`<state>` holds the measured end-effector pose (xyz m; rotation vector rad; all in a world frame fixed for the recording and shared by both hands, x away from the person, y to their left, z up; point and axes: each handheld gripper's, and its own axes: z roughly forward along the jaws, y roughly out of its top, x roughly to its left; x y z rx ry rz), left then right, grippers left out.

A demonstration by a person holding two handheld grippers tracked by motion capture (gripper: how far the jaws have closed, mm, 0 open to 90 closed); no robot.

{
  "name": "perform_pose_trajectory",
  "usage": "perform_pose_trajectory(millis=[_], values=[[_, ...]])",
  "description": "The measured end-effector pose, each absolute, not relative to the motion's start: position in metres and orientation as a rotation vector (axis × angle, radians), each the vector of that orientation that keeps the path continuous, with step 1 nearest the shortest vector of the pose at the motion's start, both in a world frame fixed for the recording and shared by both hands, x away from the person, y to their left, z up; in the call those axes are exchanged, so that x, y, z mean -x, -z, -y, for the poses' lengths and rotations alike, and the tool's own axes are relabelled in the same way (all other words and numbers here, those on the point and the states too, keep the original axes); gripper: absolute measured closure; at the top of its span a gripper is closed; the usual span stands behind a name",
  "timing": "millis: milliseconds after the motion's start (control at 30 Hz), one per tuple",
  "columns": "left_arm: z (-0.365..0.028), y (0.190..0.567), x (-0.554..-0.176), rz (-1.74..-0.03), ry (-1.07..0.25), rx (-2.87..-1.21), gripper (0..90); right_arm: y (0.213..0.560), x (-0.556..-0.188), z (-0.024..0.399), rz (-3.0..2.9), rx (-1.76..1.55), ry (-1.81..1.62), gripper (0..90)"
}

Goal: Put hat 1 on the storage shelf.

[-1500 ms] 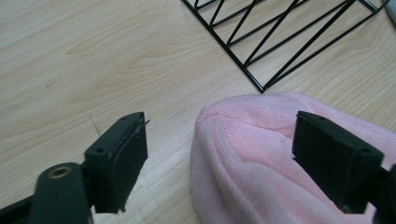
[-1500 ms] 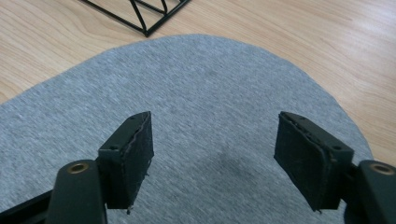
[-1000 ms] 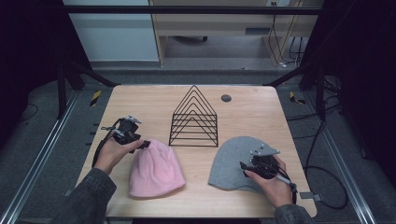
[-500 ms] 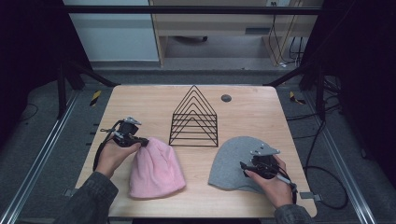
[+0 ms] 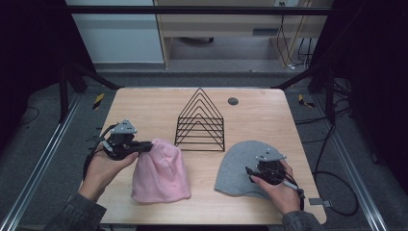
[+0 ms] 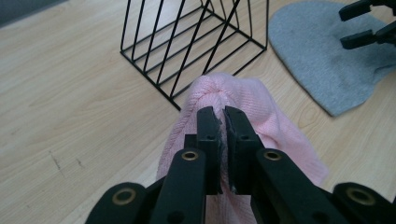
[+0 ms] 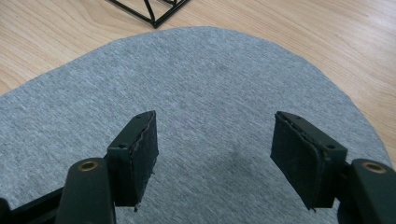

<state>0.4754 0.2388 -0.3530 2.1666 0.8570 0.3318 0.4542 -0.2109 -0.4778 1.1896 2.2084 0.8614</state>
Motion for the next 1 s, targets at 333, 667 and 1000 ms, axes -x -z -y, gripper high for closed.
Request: perform_pose_trajectory(millis=[333, 667, 1000], values=[[-0.237, 0.328, -0.467, -0.808, -0.404, -2.127, 85.4, 0.477, -0.454, 0.210, -2.205, -1.172, -0.877, 34.7], [-0.238, 0.301, -0.467, -0.771, -0.461, -2.095, 85.4, 0.473, -0.451, 0.204, -2.213, -1.134, -0.903, 32.3], [-0.237, 0.270, -0.471, -0.745, -0.512, -2.062, 85.4, 0.453, -0.445, 0.172, -2.236, -1.021, -1.016, 32.1]])
